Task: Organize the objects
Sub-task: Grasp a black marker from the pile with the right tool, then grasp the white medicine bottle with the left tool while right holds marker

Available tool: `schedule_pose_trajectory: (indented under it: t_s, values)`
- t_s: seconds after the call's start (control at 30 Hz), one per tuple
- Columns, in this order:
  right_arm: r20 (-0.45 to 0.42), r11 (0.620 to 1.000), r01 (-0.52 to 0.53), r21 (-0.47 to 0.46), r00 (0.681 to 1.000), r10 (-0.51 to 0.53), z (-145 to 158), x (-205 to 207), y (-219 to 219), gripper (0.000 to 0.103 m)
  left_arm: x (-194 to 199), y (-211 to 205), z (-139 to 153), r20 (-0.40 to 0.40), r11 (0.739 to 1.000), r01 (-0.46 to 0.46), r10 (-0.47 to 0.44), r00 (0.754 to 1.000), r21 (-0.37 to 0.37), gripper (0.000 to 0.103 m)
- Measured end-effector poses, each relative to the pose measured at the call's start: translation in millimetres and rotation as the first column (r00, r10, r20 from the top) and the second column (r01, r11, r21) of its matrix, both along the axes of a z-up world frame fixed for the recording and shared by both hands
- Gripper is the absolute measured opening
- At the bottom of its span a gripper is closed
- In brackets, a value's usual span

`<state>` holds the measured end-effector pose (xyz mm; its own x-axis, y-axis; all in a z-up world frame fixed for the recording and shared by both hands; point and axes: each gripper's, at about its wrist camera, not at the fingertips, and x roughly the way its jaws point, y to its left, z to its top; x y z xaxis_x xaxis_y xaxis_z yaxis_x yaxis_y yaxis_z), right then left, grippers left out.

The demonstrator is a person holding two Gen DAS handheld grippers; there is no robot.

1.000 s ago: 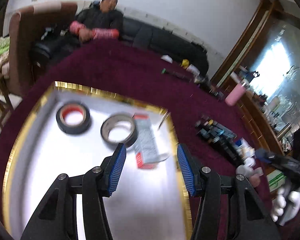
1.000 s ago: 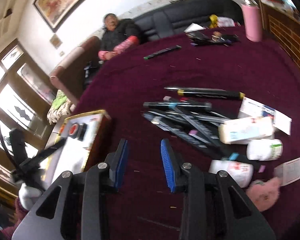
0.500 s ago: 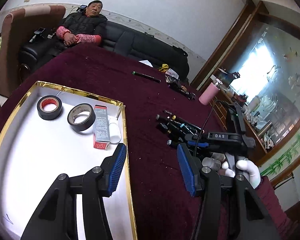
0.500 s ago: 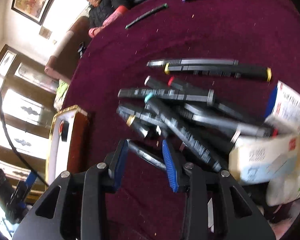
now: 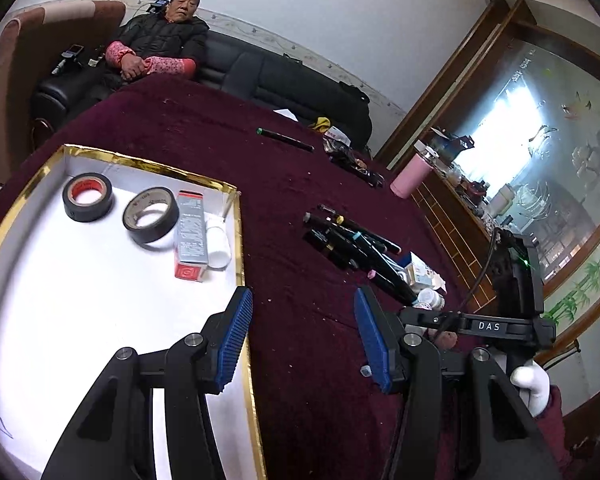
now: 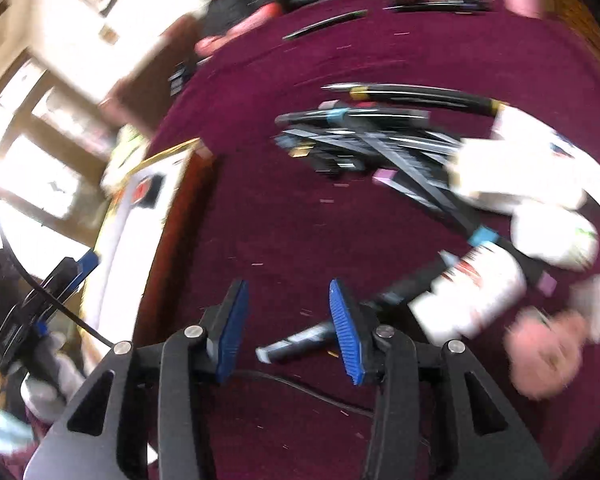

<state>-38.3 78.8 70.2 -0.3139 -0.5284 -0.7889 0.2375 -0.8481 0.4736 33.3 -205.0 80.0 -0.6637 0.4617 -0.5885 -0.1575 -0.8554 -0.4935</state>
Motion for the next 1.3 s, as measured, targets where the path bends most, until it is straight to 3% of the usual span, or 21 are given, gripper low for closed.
schedule_pose_trajectory:
  t_s: [0.17,0.27,0.37,0.47,0.57,0.6,0.63,0.83,1.07,1.2,1.3]
  values:
    - [0.018,0.992,0.112,0.051,0.993,-0.113,-4.5,15.4,1.3,0.04,0.3,6.4,-2.9,0.003,1.0,0.019,-0.019,1.0,0.012,0.047]
    - [0.024,0.965,0.17,0.201,0.984,-0.179,-17.2,9.2,-13.5,0.04,1.7,6.4,-4.8,0.006,0.999,0.024,-0.024,1.0,0.023,0.047]
    - [0.015,0.949,0.201,0.243,0.977,-0.211,-28.2,1.4,-28.6,0.042,6.2,3.7,-3.3,-0.005,0.999,0.024,-0.024,1.0,0.022,0.047]
    - [-0.086,0.914,0.227,0.337,0.974,-0.21,-30.1,1.4,-48.2,0.041,9.5,-2.8,-0.9,-0.017,1.0,0.016,-0.016,1.0,0.017,0.047]
    - [-0.159,0.874,0.224,0.432,0.972,-0.171,-30.9,4.3,-58.6,0.022,11.3,-9.0,1.1,-0.024,1.0,0.006,-0.006,1.0,0.014,0.047]
    - [-0.157,0.881,0.218,0.419,0.973,-0.167,-30.6,4.5,-55.1,0.015,11.7,-10.3,1.5,-0.026,1.0,0.004,-0.003,1.0,0.013,0.047]
    - [-0.15,0.889,0.218,0.403,0.974,-0.171,-29.6,4.4,-50.2,0.013,11.9,-11.1,1.7,-0.026,1.0,0.001,-0.001,1.0,0.012,0.047]
    - [-0.091,0.97,0.18,0.165,0.982,-0.167,-19.7,27.9,-3.5,0.012,8.0,6.4,9.3,-0.034,0.998,0.054,-0.055,0.998,-0.034,0.047]
    - [-0.09,0.973,0.221,-0.071,0.97,-0.227,-2.4,84.8,72.1,0.013,-19.1,77.4,5.2,0.006,0.974,0.189,-0.189,0.982,-0.127,0.047]
    - [-0.083,0.954,0.275,-0.12,0.955,-0.286,-4.9,101.4,109.8,0.013,-39.5,144.7,-15.6,0.085,0.93,0.327,-0.317,0.945,-0.169,0.047]
    - [-0.078,0.939,0.307,-0.157,0.944,-0.322,-7.0,110.8,133.4,0.013,-51.4,200.6,-31.3,0.11,0.87,0.425,-0.41,0.905,-0.249,0.046]
